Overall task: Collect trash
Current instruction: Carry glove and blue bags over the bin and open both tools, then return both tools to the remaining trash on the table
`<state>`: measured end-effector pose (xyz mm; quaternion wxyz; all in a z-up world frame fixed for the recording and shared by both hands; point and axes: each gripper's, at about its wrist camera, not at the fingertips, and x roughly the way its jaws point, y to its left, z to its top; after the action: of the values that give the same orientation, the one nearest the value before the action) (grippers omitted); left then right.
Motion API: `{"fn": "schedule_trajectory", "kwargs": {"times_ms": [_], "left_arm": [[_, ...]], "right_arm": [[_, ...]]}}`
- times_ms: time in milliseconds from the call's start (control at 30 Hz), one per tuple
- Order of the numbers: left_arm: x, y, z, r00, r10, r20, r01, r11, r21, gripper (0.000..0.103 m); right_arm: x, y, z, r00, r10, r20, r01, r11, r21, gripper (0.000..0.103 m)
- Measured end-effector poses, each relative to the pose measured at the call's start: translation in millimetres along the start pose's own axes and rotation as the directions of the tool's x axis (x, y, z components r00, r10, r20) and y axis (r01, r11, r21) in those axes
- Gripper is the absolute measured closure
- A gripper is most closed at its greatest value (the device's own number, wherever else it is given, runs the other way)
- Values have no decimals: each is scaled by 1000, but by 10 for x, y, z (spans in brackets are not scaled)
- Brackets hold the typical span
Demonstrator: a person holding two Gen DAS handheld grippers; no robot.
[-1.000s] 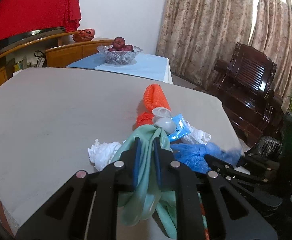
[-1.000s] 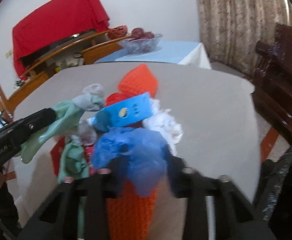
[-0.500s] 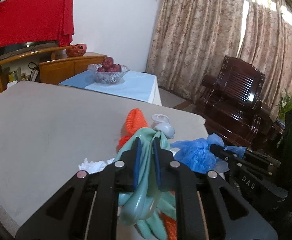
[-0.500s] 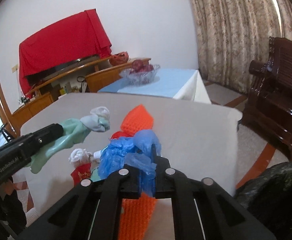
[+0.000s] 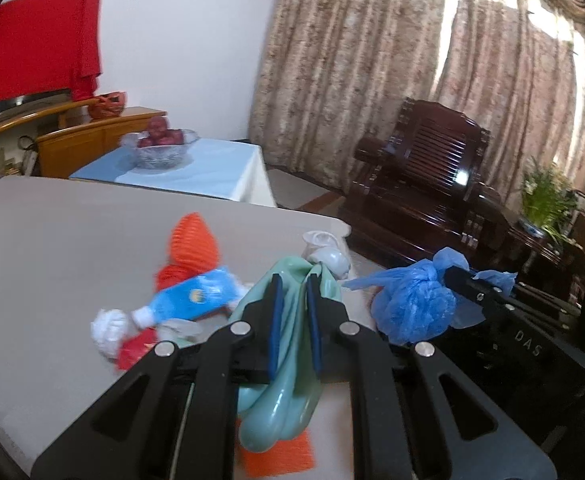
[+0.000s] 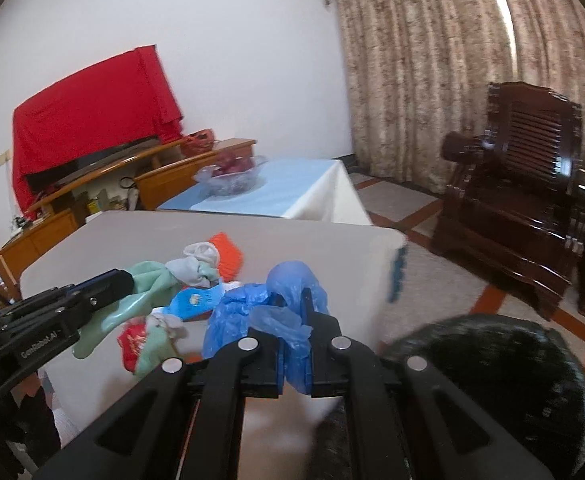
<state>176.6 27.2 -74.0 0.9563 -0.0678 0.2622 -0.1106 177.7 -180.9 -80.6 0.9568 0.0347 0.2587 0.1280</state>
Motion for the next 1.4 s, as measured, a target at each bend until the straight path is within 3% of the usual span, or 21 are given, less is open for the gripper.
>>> {"fn": "schedule_trajectory", "kwargs": {"times_ms": [433,767,867,967,1000,1067,1167,1233,1333,1400], "left_arm": [[291,-1018,-196,984,-166,-58,170,983,66,92],[622,-1546,-494,963,-239,-126,252,963,98,92],[756,-1650,-583,948,-265,-174,285,953,103,92],[891,-1728,-670,934,-280,-224,307,947,96,85],[914,-1740,-684,931,-283,-231,312,945,97,71],[933,-1735,-697,933,-281,-225,309,946,98,52],[907,-1687,-681,940,-274,-205,298,949,99,44],[860,-1636,-659,949,-257,-184,278,955,103,36],[763,-1532,-578,966,-217,-140,234,966,114,24],[697,-1399,-517,976,-186,-114,199,973,118,19]], "right_arm": [[-627,-881,-299,974,-226,-25,227,972,65,96],[-794,-1308,-498,949,-312,-48,315,942,117,96],[-780,-1421,-600,945,-319,-73,327,936,134,96],[-754,-1519,-695,938,-332,-96,344,926,155,94],[-751,-1551,-720,938,-330,-106,344,924,167,90],[-760,-1590,-758,932,-344,-112,359,916,177,72],[-772,-1583,-758,926,-361,-110,375,912,168,49],[-774,-1554,-745,918,-383,-102,395,905,160,23],[-754,-1465,-712,915,-394,-87,403,904,141,7],[-718,-1397,-676,921,-380,-80,388,912,135,6]]}}
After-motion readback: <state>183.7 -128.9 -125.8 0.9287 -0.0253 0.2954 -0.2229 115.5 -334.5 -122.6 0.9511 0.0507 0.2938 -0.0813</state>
